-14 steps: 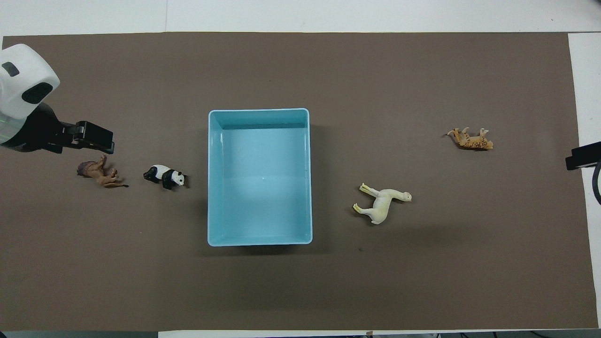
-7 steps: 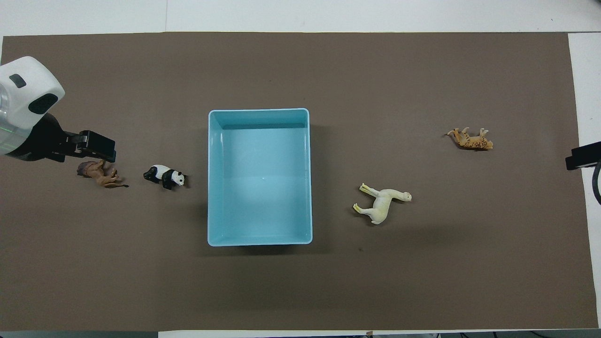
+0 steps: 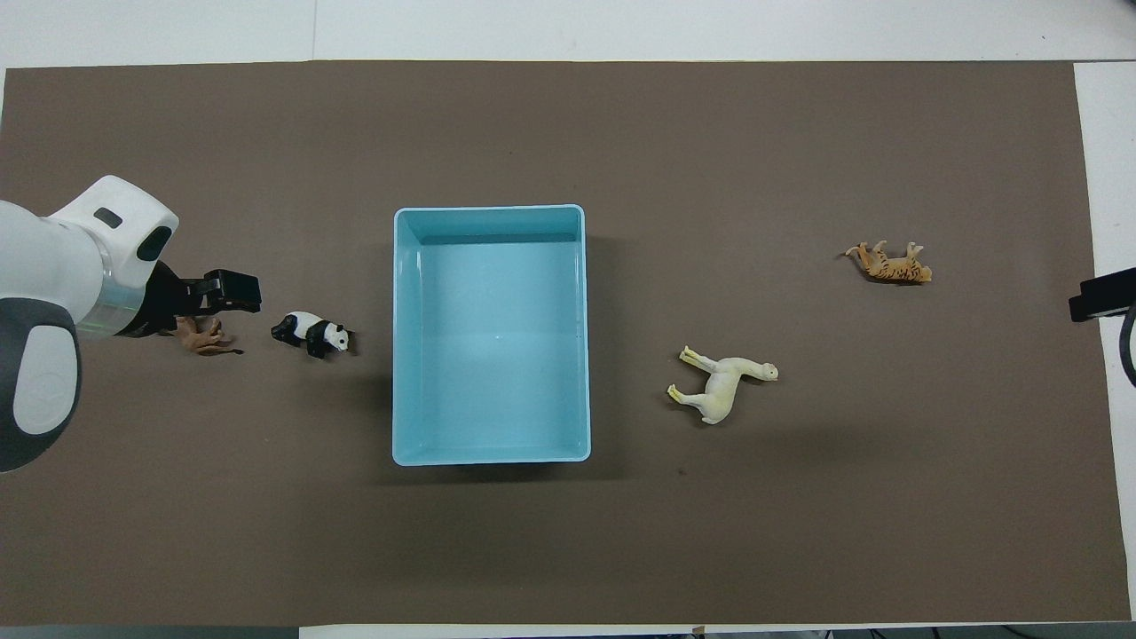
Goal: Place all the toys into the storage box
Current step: 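Reach the left gripper down and grasp the black-and-white panda figure, then drop the panda into the blue box while the right gripper grasps the llama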
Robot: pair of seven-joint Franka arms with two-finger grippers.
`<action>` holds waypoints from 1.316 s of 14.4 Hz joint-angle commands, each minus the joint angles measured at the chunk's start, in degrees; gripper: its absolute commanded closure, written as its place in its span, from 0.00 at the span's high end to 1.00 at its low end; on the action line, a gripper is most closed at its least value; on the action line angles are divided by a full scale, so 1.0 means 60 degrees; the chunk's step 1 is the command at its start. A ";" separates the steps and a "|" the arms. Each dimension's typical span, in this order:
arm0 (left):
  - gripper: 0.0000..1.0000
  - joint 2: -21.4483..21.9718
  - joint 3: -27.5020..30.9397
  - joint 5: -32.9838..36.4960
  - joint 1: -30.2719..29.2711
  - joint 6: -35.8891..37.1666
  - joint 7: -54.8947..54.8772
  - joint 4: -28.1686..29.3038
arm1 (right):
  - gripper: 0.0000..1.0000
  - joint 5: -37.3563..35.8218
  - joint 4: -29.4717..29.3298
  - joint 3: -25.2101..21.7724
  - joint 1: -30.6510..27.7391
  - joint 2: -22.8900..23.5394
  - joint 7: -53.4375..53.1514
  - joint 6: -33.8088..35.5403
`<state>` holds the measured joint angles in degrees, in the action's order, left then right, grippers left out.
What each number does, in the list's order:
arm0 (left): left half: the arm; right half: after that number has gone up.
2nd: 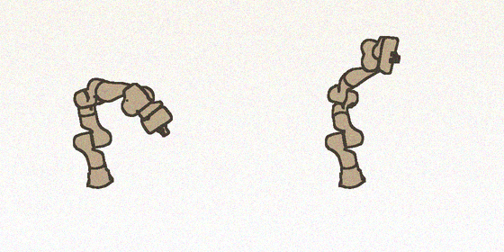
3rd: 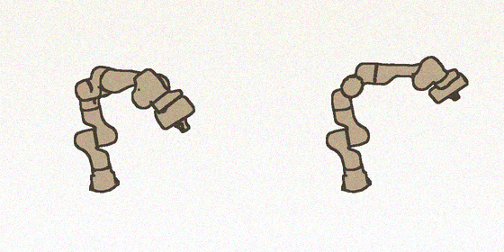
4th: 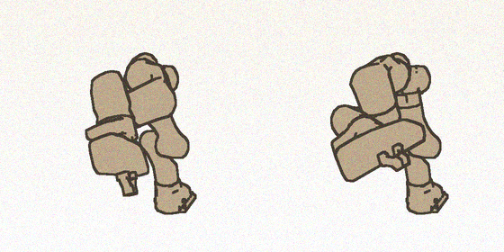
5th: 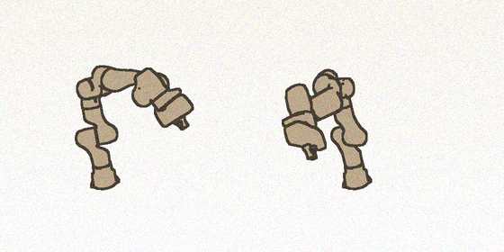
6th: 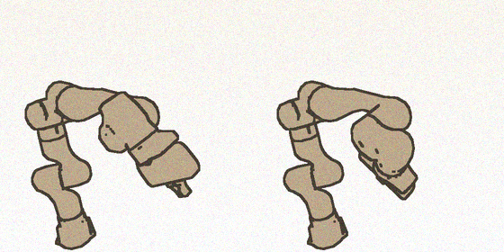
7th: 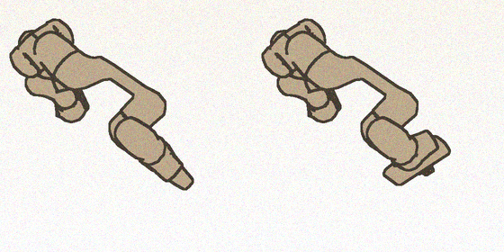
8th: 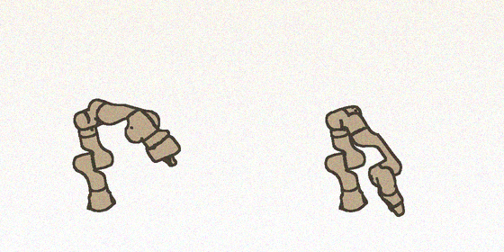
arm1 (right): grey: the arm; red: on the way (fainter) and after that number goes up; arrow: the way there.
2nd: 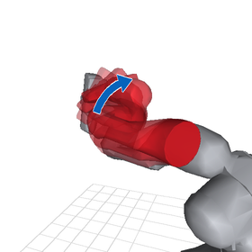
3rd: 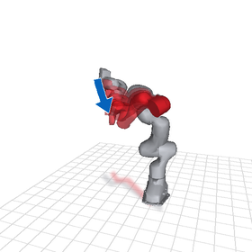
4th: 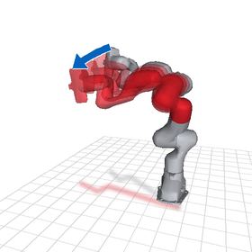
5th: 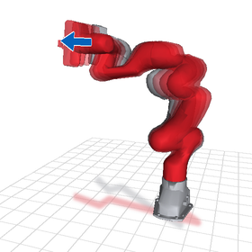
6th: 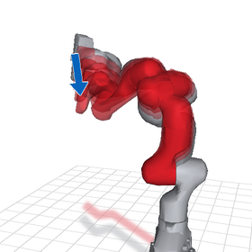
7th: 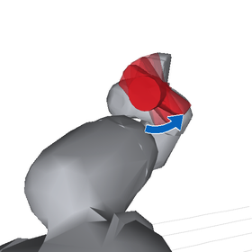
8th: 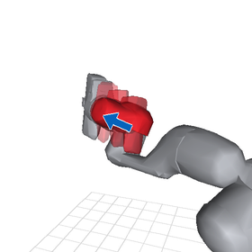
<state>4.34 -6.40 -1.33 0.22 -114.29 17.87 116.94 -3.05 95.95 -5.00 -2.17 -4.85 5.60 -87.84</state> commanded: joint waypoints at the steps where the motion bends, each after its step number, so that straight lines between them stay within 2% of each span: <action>1: 1.00 -0.0444 -0.0033 0.0120 0.0052 -0.0959 0.2335 0.0431 | 1.00 -0.0093 0.0137 0.0071 -0.0078 -0.0144 0.0033 0.0022; 7: 1.00 -0.1441 -0.0033 0.0120 0.0227 -0.2906 0.5676 0.1338 | 1.00 -0.0064 0.0137 0.0086 -0.0063 -0.0144 0.0077 -0.0022; 11: 1.00 -0.1631 -0.0033 0.0119 0.0213 -0.4065 0.6483 0.2087 | 1.00 0.0024 0.0078 0.0115 -0.0004 -0.0158 0.0516 0.0167; 13: 1.00 -0.1851 -0.0033 0.0105 0.0213 -0.4024 0.6646 0.2102 | 1.00 0.0097 0.0107 0.0101 -0.0049 -0.0217 0.0547 0.0037; 14: 1.00 -0.1866 -0.0033 0.0105 0.0213 -0.3994 0.6646 0.2146 | 1.00 0.0097 0.0137 0.0159 0.0053 -0.0217 0.0010 -0.0123; 16: 1.00 -0.1867 -0.0033 0.0105 0.0213 -0.4023 0.6646 0.2234 | 1.00 0.0083 0.0224 0.0465 0.0549 -0.0159 -0.2357 -0.0781; 19: 1.00 -0.2187 -0.0033 0.0120 0.0242 -0.4111 0.6661 0.2249 | 1.00 0.0083 0.0531 0.0482 0.1473 0.0280 -0.3466 -0.1674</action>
<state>-7.38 -6.99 -1.32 1.03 -137.17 56.44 129.48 -2.66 96.92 -2.30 4.03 -4.56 -10.85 -93.75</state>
